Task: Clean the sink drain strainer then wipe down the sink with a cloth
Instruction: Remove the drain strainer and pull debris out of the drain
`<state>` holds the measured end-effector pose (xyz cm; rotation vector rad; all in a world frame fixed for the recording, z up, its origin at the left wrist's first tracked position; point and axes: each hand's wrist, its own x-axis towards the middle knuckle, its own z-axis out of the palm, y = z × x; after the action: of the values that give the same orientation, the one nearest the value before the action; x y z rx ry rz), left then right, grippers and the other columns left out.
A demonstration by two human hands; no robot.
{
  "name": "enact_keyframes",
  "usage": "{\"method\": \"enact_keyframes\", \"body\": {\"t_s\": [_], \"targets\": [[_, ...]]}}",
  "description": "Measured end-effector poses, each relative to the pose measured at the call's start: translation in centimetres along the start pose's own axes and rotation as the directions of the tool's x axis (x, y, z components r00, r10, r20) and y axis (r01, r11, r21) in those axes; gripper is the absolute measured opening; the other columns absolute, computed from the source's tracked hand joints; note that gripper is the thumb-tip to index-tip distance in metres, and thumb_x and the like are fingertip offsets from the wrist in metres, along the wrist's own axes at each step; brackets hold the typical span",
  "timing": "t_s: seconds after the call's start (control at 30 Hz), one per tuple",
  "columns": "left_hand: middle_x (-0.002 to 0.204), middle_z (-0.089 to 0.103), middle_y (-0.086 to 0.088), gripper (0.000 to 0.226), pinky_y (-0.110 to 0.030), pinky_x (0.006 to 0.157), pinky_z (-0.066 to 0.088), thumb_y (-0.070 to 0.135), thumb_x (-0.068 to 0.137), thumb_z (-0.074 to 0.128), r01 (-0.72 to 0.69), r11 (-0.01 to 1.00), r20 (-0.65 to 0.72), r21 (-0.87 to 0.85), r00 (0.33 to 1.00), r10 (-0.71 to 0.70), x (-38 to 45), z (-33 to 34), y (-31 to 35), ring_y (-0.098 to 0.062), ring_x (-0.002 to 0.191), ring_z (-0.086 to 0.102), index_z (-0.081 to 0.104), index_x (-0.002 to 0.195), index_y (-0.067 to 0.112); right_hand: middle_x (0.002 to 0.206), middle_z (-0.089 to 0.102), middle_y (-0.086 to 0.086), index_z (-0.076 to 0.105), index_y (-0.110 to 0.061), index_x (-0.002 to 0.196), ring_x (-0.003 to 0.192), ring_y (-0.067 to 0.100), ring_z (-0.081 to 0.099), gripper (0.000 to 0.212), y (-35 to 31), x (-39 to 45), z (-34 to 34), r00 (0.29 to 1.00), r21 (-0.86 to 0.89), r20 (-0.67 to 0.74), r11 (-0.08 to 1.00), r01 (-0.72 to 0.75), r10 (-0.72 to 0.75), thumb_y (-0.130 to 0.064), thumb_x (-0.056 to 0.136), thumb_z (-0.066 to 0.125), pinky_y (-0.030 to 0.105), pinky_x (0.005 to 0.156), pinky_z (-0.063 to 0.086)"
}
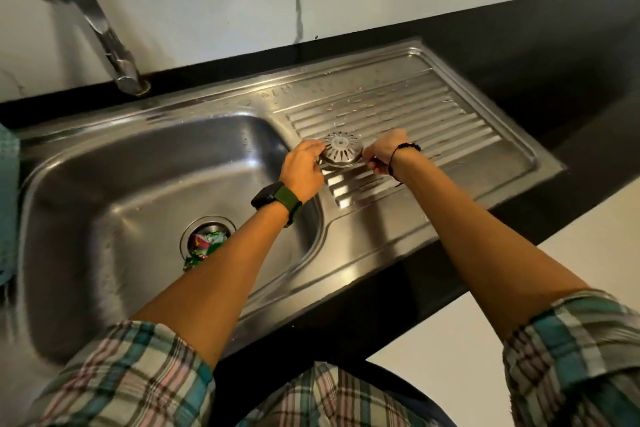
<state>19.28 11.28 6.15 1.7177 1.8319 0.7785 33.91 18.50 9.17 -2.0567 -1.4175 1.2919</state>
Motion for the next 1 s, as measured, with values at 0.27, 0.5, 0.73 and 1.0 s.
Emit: {"method": "enact_keyframes", "body": {"t_s": [0.27, 0.5, 0.73, 1.0], "targets": [[0.141, 0.044, -0.014, 0.046, -0.032, 0.109, 0.032, -0.008, 0.085, 0.042, -0.017, 0.991, 0.071, 0.13, 0.997, 0.008, 0.9, 0.7, 0.3, -0.03, 0.129, 0.041, 0.047, 0.13, 0.001, 0.055, 0.052, 0.011, 0.06, 0.0, 0.072, 0.048, 0.022, 0.05, 0.006, 0.9, 0.3, 0.6, 0.983, -0.27, -0.129, 0.958, 0.091, -0.13, -0.001, 0.077, 0.056, 0.032, 0.049, 0.05], [0.132, 0.051, -0.017, 0.038, -0.039, 0.101, 0.041, 0.001, 0.085, 0.043, -0.037, 0.973, 0.215, 0.226, 0.977, -0.013, 1.2, 0.1, 0.5, -0.032, 0.122, 0.046, 0.053, 0.121, -0.003, 0.068, 0.055, 0.014, 0.054, -0.001, 0.062, 0.075, 0.027, 0.054, 0.022, 1.3, 0.4, 1.4, 0.948, -0.519, -0.152, 0.839, 0.163, -0.278, -0.006, 0.082, 0.053, 0.032, 0.062, 0.048], [0.123, 0.056, -0.022, 0.032, -0.044, 0.094, 0.045, -0.001, 0.086, 0.042, 0.058, 0.993, 0.094, 0.102, 0.993, -0.067, -0.1, -1.6, -0.1, -0.037, 0.113, 0.053, 0.056, 0.114, -0.006, 0.09, 0.069, 0.017, 0.069, 0.0, 0.087, 0.088, 0.028, 0.063, 0.014, -1.4, -1.0, 2.2, 0.905, -0.481, -0.048, 0.804, 0.35, -0.422, -0.008, 0.084, 0.057, 0.035, 0.074, 0.051], [0.127, 0.058, -0.017, 0.044, -0.029, 0.104, 0.038, -0.013, 0.081, 0.038, 0.362, 0.916, -0.068, -0.173, 0.924, -0.377, -7.5, -9.1, -9.1, -0.027, 0.121, 0.052, 0.06, 0.117, 0.001, 0.067, 0.058, 0.012, 0.061, 0.003, 0.091, 0.043, 0.01, 0.054, 0.02, -6.4, -5.0, 8.9, 0.818, 0.184, 0.46, 0.938, 0.294, -0.346, 0.014, 0.084, 0.046, 0.017, 0.046, 0.05]]}}
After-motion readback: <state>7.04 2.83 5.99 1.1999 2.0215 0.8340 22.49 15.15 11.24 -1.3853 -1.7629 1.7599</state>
